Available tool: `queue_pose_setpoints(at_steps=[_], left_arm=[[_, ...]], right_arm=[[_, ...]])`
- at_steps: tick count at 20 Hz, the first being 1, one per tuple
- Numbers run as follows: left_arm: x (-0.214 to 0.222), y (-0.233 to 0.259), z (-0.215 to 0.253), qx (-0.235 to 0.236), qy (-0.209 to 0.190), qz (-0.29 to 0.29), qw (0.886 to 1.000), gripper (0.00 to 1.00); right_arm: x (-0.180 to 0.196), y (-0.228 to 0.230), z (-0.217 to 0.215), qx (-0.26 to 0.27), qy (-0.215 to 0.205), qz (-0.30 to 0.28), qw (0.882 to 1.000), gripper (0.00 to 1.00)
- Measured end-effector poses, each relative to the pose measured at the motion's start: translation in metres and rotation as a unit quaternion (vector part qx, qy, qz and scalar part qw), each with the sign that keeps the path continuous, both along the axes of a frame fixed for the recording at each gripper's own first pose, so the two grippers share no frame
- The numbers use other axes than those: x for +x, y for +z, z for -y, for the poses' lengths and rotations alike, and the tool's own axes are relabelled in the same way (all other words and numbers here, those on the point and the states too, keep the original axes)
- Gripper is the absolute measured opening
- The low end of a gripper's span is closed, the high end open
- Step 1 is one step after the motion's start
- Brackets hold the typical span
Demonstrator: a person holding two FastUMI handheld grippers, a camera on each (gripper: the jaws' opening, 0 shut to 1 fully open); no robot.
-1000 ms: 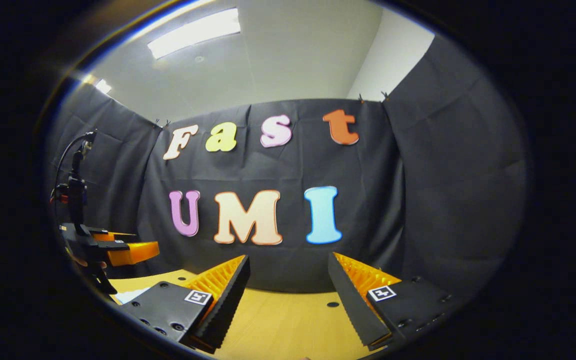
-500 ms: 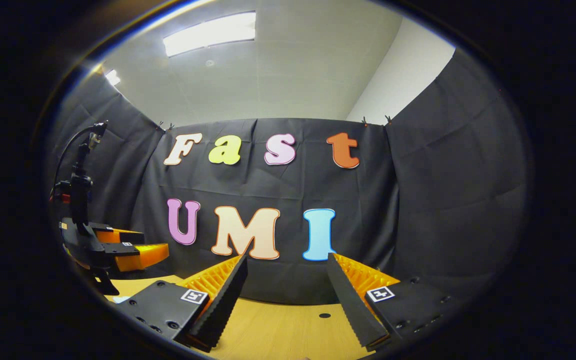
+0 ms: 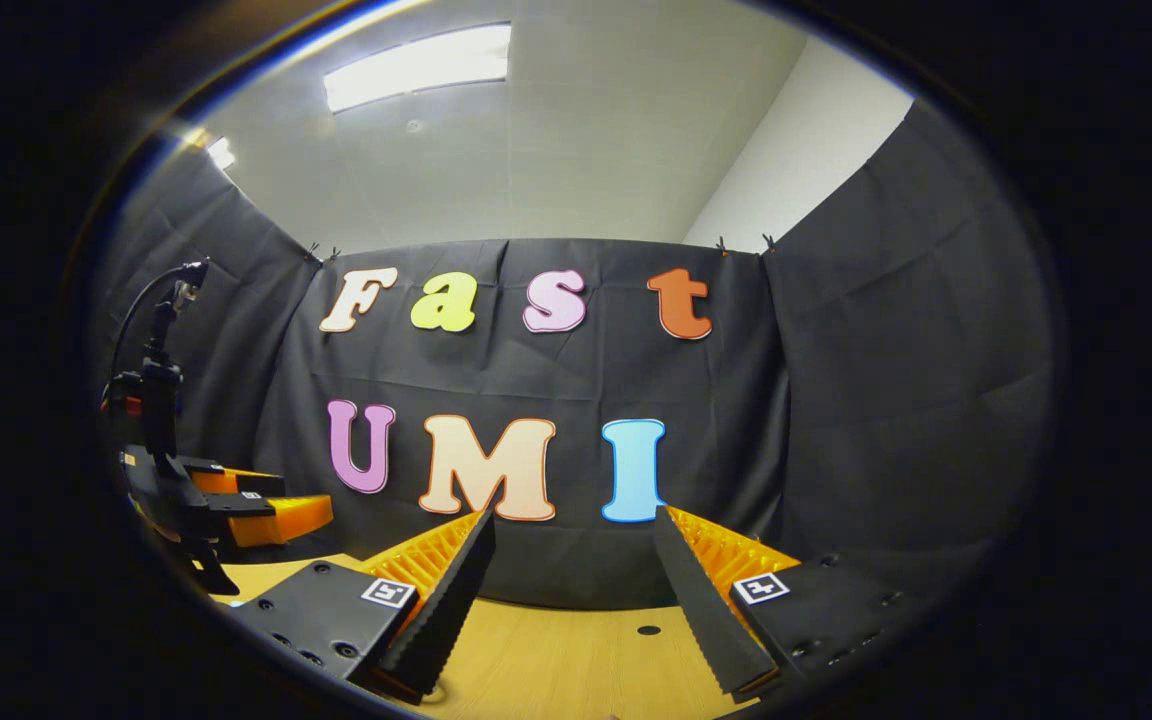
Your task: First open the suitcase, pack the skin care products into it, and then close the suitcase.
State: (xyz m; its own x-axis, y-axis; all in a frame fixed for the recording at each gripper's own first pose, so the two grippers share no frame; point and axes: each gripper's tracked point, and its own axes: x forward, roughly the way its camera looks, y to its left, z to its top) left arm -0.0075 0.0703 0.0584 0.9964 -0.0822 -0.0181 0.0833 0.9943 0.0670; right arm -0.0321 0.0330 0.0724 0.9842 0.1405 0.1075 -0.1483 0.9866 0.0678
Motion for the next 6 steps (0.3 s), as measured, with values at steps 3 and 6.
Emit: queue_pose_setpoints(at_steps=[3,6], left_arm=[[-0.0001,0.0002,-0.0039,0.007,-0.001,0.0,1.0,0.95],[-0.0003,0.0016,-0.0039,-0.001,-0.006,0.003,1.0,0.95]], right_arm=[[-0.0009,0.0039,-0.0029,0.0,-0.003,0.004,1.0,0.99],[-0.0043,0.0054,-0.0065,-0.003,-0.006,0.006,1.0,0.99]])
